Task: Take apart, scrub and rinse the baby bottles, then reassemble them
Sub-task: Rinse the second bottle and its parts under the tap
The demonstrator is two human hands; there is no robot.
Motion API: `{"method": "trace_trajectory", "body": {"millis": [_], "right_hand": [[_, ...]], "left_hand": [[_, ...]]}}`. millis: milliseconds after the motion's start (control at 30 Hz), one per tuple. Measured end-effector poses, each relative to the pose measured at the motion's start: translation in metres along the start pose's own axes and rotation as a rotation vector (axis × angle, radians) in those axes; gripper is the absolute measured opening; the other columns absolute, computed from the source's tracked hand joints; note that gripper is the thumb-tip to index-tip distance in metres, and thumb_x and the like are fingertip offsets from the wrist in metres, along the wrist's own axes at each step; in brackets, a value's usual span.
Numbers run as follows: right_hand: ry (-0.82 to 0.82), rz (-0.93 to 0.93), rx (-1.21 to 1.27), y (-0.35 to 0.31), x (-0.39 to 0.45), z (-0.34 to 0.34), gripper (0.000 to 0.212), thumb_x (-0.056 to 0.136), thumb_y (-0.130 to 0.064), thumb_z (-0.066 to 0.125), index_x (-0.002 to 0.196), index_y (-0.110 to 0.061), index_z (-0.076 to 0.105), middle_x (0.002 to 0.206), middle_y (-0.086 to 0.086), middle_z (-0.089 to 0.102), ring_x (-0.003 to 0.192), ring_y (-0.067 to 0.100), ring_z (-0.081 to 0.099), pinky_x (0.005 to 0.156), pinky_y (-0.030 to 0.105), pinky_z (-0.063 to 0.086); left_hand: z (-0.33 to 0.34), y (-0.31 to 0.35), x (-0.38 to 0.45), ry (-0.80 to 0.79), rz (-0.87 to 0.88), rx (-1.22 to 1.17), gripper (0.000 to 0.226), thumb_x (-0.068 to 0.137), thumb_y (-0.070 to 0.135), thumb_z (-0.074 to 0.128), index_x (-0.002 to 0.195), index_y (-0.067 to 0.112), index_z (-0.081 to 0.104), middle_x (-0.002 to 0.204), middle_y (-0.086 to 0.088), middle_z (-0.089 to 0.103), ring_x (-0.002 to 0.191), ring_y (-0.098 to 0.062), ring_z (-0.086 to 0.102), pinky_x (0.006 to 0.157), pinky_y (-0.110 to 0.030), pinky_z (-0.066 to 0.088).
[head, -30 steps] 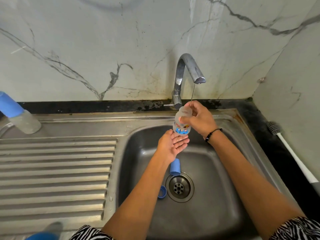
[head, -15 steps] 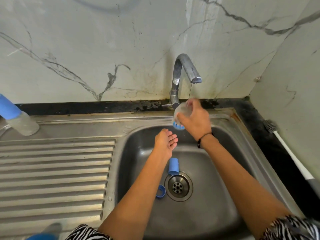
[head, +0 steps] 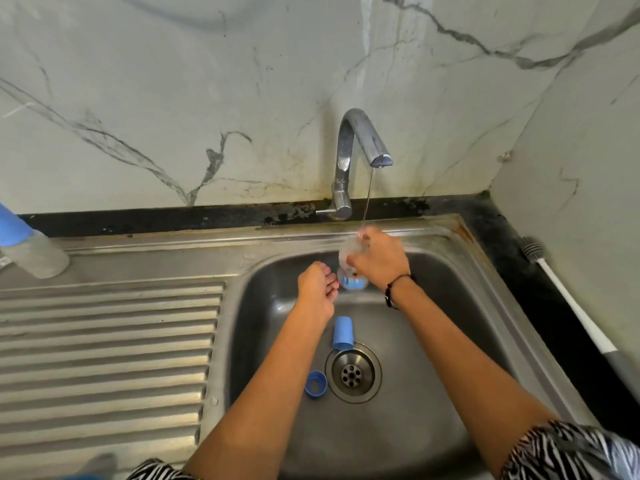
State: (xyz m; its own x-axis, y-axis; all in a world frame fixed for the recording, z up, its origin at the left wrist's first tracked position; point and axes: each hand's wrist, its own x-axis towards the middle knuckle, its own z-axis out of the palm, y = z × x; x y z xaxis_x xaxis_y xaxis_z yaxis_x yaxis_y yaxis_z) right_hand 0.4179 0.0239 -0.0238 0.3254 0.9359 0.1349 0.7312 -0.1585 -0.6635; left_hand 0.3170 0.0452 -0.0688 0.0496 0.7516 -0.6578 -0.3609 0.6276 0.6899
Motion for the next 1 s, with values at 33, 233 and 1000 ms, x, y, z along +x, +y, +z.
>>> {"method": "trace_trajectory", "body": {"millis": [33, 233, 1000], "right_hand": [[-0.008, 0.011, -0.017, 0.002, 0.0, 0.001, 0.039, 0.079, -0.022, 0.066, 0.115, -0.012, 0.056, 0.106, 0.01, 0.064, 0.098, 0.028, 0.06, 0.079, 0.035, 0.05], [-0.033, -0.033, -0.029, 0.004, 0.0, -0.004, 0.039, 0.081, -0.022, 0.067, 0.117, -0.011, 0.056, 0.109, 0.011, 0.063, 0.1, 0.026, 0.06, 0.083, 0.038, 0.051], [-0.136, 0.191, 0.329, 0.001, 0.019, -0.025, 0.022, 0.071, -0.006, 0.074, 0.09, -0.018, 0.072, 0.096, 0.002, 0.07, 0.097, 0.017, 0.064, 0.092, 0.035, 0.051]], "left_hand": [[0.0, 0.0, 0.0, 0.0, -0.003, 0.0, 0.022, 0.096, 0.013, 0.04, 0.076, 0.009, 0.051, 0.071, -0.007, 0.049, 0.061, -0.015, 0.042, 0.057, -0.023, 0.035], [0.0, -0.002, -0.002, -0.007, -0.009, -0.019, 0.02, 0.094, 0.01, 0.039, 0.076, 0.01, 0.049, 0.07, -0.007, 0.046, 0.06, -0.015, 0.04, 0.056, -0.024, 0.033], [-0.004, 0.005, 0.003, -0.003, 0.015, -0.002, 0.02, 0.093, 0.009, 0.038, 0.077, 0.01, 0.05, 0.072, -0.007, 0.048, 0.061, -0.015, 0.04, 0.055, -0.023, 0.031]]}}
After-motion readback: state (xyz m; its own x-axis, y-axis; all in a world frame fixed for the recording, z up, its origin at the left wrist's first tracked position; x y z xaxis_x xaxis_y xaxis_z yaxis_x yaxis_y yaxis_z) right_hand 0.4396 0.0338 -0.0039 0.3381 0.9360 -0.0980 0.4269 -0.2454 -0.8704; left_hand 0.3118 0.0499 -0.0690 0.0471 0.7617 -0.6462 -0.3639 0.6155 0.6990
